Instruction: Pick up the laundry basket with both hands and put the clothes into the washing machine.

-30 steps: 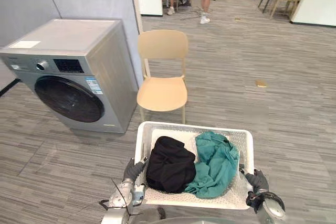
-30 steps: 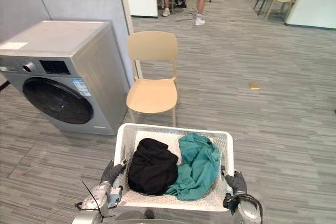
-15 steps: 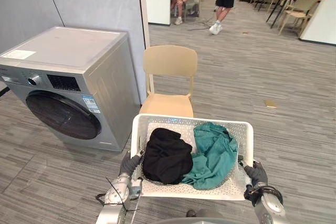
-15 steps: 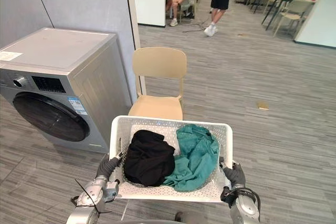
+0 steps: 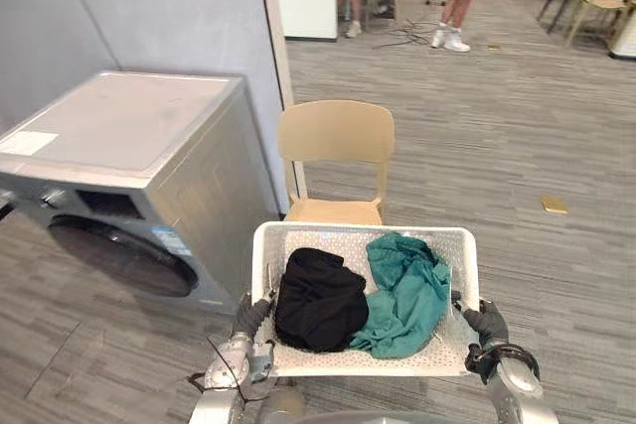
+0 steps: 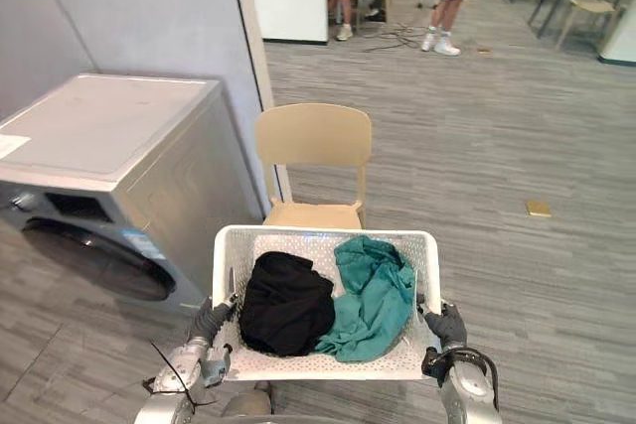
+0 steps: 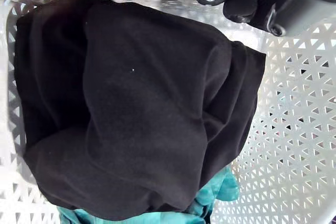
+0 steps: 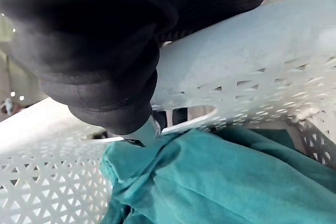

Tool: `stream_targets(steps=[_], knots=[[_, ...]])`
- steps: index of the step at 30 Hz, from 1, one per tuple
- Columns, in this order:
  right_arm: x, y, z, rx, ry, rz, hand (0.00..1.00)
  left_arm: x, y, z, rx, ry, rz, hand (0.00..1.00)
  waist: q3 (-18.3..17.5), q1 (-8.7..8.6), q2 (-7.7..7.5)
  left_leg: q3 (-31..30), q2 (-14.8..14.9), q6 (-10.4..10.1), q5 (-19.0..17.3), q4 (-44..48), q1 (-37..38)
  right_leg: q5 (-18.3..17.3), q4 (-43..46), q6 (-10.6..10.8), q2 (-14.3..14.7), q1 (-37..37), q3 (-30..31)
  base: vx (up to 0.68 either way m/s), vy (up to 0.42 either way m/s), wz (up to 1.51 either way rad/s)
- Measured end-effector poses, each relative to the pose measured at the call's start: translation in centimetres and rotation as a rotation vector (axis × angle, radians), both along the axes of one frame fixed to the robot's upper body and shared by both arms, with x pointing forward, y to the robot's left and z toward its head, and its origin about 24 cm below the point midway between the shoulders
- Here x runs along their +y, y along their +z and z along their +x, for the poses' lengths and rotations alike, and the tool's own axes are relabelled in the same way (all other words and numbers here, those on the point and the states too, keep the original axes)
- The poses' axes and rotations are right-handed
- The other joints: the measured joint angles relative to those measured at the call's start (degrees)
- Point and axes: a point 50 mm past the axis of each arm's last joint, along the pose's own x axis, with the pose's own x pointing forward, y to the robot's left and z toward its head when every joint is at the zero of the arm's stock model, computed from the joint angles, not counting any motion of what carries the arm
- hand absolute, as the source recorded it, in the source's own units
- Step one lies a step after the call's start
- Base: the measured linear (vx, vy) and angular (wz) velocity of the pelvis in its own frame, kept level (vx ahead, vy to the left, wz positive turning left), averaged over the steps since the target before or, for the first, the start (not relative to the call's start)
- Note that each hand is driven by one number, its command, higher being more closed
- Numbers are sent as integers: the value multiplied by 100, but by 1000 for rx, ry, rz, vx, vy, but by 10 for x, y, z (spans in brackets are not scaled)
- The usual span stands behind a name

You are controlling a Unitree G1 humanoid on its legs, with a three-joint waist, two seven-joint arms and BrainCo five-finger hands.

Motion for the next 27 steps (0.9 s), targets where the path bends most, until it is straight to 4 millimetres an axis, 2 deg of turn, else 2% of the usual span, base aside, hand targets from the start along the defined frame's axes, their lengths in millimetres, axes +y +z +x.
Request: stream_targets(steps=[1, 2, 3, 4, 5, 6, 8, 9, 10, 11, 12, 13, 14, 15, 16, 17, 20, 21, 22, 24, 27], knots=[[5, -14, -5, 66, -7, 24, 100, 7, -9, -4, 48, -6, 28, 100, -183, -96, -271, 238, -280, -5, -35, -129, 95, -74, 22, 202, -374, -48, 118, 283, 373, -19], [6, -15, -6, 72, -7, 29, 100, 8, -10, -4, 51, -13, 35, 100, -188, -91, -325, 296, -323, 6, -28, -209, 129, -61, 17, 226, -420, -67, 149, 320, 386, -29], [10, -18, -3, 77, -7, 48, 100, 13, -9, -2, 49, -30, 46, 100, -242, -92, -518, 507, -522, 178, 95, -523, 176, 38, -13, 397, -645, -216, 322, 189, 194, -31], [11, -17, 1, 69, -6, 50, 100, 15, -7, 2, 38, -38, 52, 100, -239, -78, -552, 629, -610, 265, 157, -667, 179, 132, -60, 538, -762, -310, 410, 215, 248, -34], [11, -16, 4, 62, -2, 49, 100, 15, -5, 5, 31, -42, 56, 100, -235, -78, -546, 680, -662, 308, 187, -737, 185, 209, -105, 585, -828, -343, 464, 148, 267, -33], [12, -12, 11, 50, 2, 51, 100, 14, -1, 11, 9, -53, 62, 100, -219, -87, -519, 813, -729, 364, 225, -825, 203, 365, -196, 698, -927, -405, 561, 71, 210, -32], [12, -3, 29, 1, 14, 41, 100, 13, 8, 28, -42, -65, 72, 100, -141, -74, -408, 932, -748, 431, 272, -922, 197, 588, -295, 768, -969, -510, 592, 1, 208, -33], [10, 11, 51, -61, 19, 28, 100, 12, 22, 49, -107, -78, 74, 100, 22, -80, -365, 961, -777, 511, 344, -1077, 158, 635, -307, 748, -995, -654, 591, -85, 158, -19], [8, 19, 61, -93, 18, 16, 100, 9, 29, 62, -140, -87, 74, 100, 116, -83, -358, 962, -795, 537, 404, -1130, 82, 635, -309, 748, -1011, -742, 580, -179, 108, -5], [4, 39, 86, -164, 18, -6, 100, 3, 43, 89, -202, -87, 67, 100, 257, -85, -337, 971, -808, 560, 582, -1248, -187, 635, -307, 749, -1020, -1048, 567, -175, 45, 3], [3, 49, 99, -198, 19, -14, 100, 1, 52, 102, -233, -83, 63, 100, 297, -90, -347, 985, -807, 565, 699, -1327, -357, 635, -323, 749, -1020, -1237, 564, -232, 33, -6], [1, 74, 126, -270, 24, -33, 100, -1, 71, 128, -291, -78, 68, 100, 564, -97, -360, 1010, -795, 572, 908, -1514, -541, 647, -426, 777, -1017, -1464, 568, -194, 7, -13], [0, 87, 139, -302, 25, -41, 100, -2, 81, 140, -319, -70, 64, 100, 744, -98, -352, 1005, -776, 556, 997, -1618, -579, 679, -489, 834, -1002, -1527, 570, -273, -5, -13], [-2, 113, 162, -361, 29, -66, 100, -3, 102, 161, -370, -48, 55, 100, 1085, -139, -277, 995, -705, 510, 1123, -1768, -677, 777, -525, 895, -923, -1675, 570, -292, -4, -5], [-1, 136, 180, -406, 36, -82, 100, 0, 121, 178, -412, -25, 62, 100, 1345, -234, -278, 996, -674, 496, 1148, -1809, -848, 825, -467, 921, -886, -1885, 565, -325, 9, -1], [-1, 148, 188, -430, 29, -85, 100, 0, 130, 186, -427, -12, 62, 100, 1469, -264, -277, 1000, -657, 499, 1159, -1806, -932, 862, -437, 927, -871, -1986, 568, -231, 15, -11], [8, 221, 231, -532, 38, -127, 100, 6, 184, 222, -512, 61, 43, 100, 2102, -259, -276, 1072, -585, 503, 1437, -1803, -1346, 1036, -296, 986, -791, -2533, 732, -156, -1, -22], [10, 234, 237, -550, 37, -124, 100, 7, 195, 227, -532, 71, 40, 100, 2208, -256, -268, 1079, -584, 506, 1451, -1802, -1394, 1070, -293, 990, -788, -2596, 752, -101, -1, -14], [16, 255, 245, -574, 38, -115, 100, 12, 212, 234, -560, 98, 30, 100, 2295, -248, -266, 1084, -579, 525, 1515, -1805, -1564, 1128, -308, 1003, -781, -2768, 778, -61, -4, -9], [23, 283, 254, -610, 41, -104, 100, 17, 237, 243, -599, 132, 24, 100, 2300, -204, -257, 1104, -571, 528, 1578, -1810, -1895, 1221, -427, 1024, -780, -3040, 781, -14, -5, -3], [27, 297, 255, -642, 40, -107, 100, 18, 254, 246, -636, 137, 8, 100, 2304, -90, -249, 1182, -566, 609, 1659, -1810, -2039, 1266, -528, 1011, -791, -3137, 760, 106, -36, -2]])
